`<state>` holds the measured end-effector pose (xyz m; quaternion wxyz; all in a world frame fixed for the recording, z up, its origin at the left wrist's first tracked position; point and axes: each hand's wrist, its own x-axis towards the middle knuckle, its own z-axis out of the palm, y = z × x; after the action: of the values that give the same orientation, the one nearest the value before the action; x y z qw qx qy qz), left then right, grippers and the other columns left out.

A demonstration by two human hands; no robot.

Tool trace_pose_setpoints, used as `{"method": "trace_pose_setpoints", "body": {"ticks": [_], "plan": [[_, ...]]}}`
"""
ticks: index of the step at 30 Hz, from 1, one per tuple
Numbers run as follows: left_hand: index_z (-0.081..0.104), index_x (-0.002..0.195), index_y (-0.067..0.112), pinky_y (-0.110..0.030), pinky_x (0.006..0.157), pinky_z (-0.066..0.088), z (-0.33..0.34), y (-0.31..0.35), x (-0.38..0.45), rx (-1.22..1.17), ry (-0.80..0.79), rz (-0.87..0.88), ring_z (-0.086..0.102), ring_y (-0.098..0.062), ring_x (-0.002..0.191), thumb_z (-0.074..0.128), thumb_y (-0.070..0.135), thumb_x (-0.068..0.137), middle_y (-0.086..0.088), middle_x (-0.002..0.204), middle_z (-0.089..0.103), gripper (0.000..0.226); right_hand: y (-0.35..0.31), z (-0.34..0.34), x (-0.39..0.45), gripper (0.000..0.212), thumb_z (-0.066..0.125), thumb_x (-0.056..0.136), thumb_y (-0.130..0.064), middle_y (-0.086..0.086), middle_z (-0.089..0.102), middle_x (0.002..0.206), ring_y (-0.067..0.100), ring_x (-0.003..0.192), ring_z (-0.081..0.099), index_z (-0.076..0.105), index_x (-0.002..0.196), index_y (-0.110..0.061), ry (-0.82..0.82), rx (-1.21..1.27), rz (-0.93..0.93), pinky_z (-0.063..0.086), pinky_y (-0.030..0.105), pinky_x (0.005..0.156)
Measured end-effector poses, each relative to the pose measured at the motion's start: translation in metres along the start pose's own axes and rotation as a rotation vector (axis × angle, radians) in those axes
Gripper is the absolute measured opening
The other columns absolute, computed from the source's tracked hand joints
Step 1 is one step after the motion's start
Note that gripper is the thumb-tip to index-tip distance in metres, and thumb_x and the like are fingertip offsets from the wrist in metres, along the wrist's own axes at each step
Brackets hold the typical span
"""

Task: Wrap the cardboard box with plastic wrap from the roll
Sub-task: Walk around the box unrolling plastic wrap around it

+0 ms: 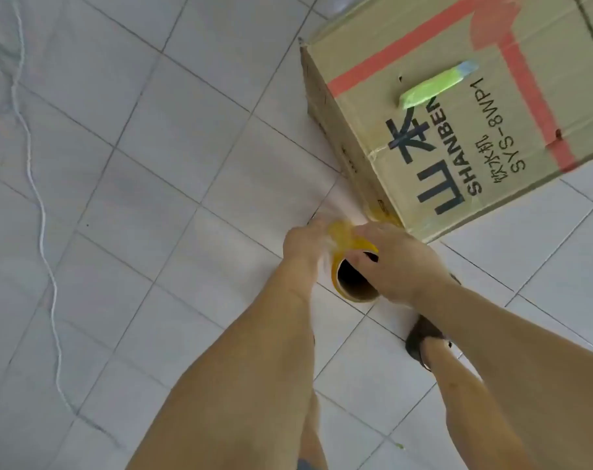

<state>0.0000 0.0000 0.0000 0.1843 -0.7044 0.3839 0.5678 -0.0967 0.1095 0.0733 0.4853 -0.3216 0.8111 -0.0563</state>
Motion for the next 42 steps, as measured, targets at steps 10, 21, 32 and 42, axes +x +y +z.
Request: {"method": "trace_pose_setpoints", "body": {"ticks": [10, 21, 32, 42], "plan": [[0.07, 0.13, 0.007, -0.038, 0.083, 0.055, 0.033, -0.045, 0.048, -0.305, -0.141, -0.198, 0.069, -0.034, 0.102, 0.063, 0.031, 0.108, -0.019, 0.124, 0.074, 0.033, 0.035, 0.055, 0.002, 0.043, 0.044, 0.101, -0.042, -0.008, 0.047, 0.143, 0.021, 0.117, 0.055, 0.036, 0.143, -0.036, 0.127, -0.069, 0.033, 0.051, 0.036, 0.086], [0.068, 0.126, 0.0, -0.043, 0.103, 0.057, 0.101, -0.062, 0.015, -0.171, -0.147, -0.081, 0.068, -0.041, 0.117, 0.054, 0.028, 0.113, -0.021, 0.12, 0.071, 0.034, 0.093, 0.05, -0.035, 0.036, 0.048, 0.097, -0.045, -0.008, 0.067, 0.116, 0.012, 0.088, 0.052, 0.062, 0.126, -0.031, 0.294, 0.022, 0.207, 0.038, 0.025, 0.075], [0.054, 0.091, 0.014, -0.016, 0.038, 0.041, 0.11, -0.045, 0.034, -0.45, -0.175, -0.143, 0.056, -0.016, 0.046, 0.056, 0.017, 0.114, -0.01, 0.073, 0.058, 0.023, 0.093, 0.04, -0.029, 0.048, 0.055, 0.086, -0.05, 0.01, 0.059, 0.119, 0.03, 0.106, 0.047, 0.067, 0.115, -0.013, 0.608, -0.311, -0.019, 0.042, 0.047, 0.088], [0.059, 0.081, 0.008, -0.014, 0.03, 0.033, 0.093, -0.033, 0.035, -0.645, -0.335, -0.268, 0.044, -0.006, 0.029, 0.055, 0.008, 0.112, -0.001, 0.051, 0.051, 0.032, 0.071, 0.038, 0.008, 0.036, 0.069, 0.082, -0.052, 0.007, 0.026, 0.158, 0.027, 0.146, 0.014, 0.07, 0.109, -0.028, 0.434, -0.515, -0.108, 0.009, 0.043, 0.116]]}}
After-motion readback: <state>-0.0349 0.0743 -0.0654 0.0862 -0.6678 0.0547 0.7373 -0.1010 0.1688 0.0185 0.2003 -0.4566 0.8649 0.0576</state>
